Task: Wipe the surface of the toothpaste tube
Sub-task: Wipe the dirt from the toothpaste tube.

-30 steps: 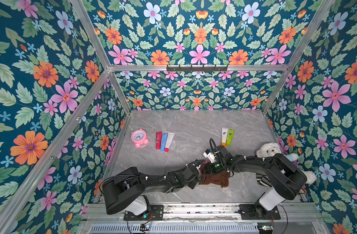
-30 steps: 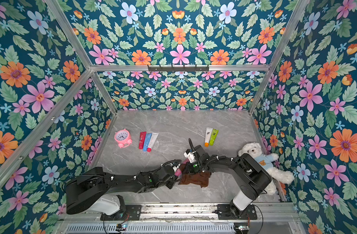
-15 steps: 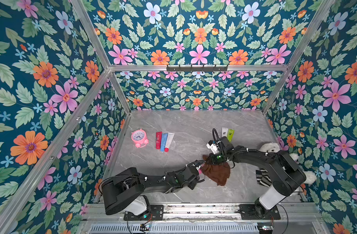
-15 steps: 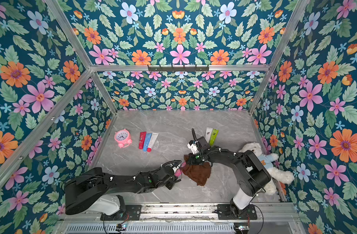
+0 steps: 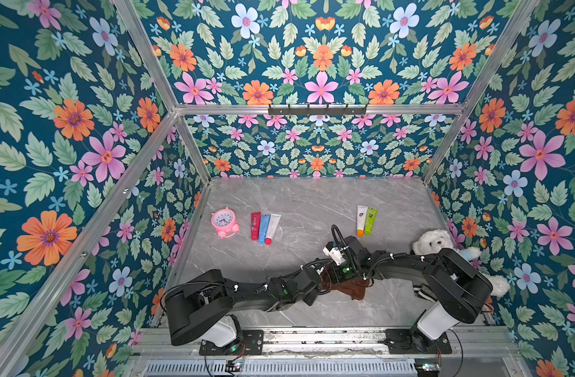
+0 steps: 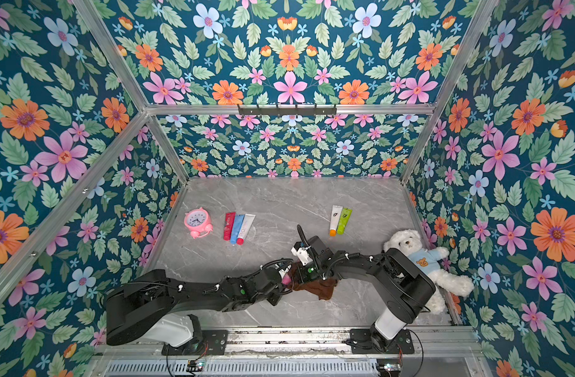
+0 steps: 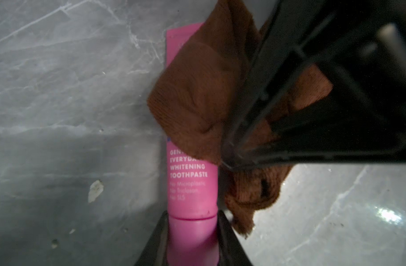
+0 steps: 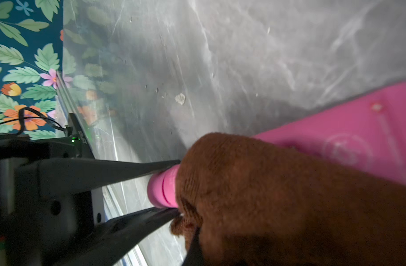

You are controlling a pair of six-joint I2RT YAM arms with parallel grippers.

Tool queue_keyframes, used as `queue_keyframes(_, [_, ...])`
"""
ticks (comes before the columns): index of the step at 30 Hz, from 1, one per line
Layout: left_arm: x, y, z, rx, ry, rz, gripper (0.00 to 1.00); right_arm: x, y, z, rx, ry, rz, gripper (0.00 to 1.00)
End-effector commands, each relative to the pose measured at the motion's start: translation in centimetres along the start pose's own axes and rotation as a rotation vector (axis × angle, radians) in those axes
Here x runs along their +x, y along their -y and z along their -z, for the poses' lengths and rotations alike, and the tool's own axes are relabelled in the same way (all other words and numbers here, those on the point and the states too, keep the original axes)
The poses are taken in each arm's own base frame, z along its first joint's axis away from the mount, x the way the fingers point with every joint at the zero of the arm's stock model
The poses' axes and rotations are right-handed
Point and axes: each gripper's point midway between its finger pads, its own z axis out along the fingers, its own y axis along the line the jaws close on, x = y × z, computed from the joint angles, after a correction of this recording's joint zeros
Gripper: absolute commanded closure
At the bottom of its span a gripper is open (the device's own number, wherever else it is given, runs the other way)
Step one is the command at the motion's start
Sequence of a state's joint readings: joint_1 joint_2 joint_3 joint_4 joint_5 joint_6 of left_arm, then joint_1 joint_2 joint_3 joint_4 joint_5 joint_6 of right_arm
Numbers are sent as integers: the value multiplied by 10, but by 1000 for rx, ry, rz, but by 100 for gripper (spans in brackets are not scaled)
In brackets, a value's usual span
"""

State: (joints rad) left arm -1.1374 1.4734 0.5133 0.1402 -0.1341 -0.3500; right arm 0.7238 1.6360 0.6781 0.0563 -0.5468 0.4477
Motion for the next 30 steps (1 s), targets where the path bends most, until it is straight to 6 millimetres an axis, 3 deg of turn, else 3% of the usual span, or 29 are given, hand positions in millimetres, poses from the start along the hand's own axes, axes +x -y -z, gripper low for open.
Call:
queue_keyframes(1, [6,1,-2,11,-29,-15,100,13,-10,-4,-71,-50,-47,100])
queue_keyframes(5, [6,1,-1,11,-23,-16,100,10,10,-7,13,-56,-76,100])
queue_keyframes(9, [5,0,1,8,-17,-12,100,-13,31,13,87,11,-102,100])
queue_keyframes(14, [5,0,1,8,-15,-12,100,-40,41,36,138,75,-85,100])
queue_keyframes(17, [5,1,0,10,-19,-12,100,-47,36,32,114,67,-62,100])
queue_keyframes(22, [5,0,0,5,-19,-11,100,-32,31,11,84,0,-63,100])
queue_keyframes(30, [6,2,-3,8,-29,-15,100,-3,-15,-8,-45,-48,-44,100])
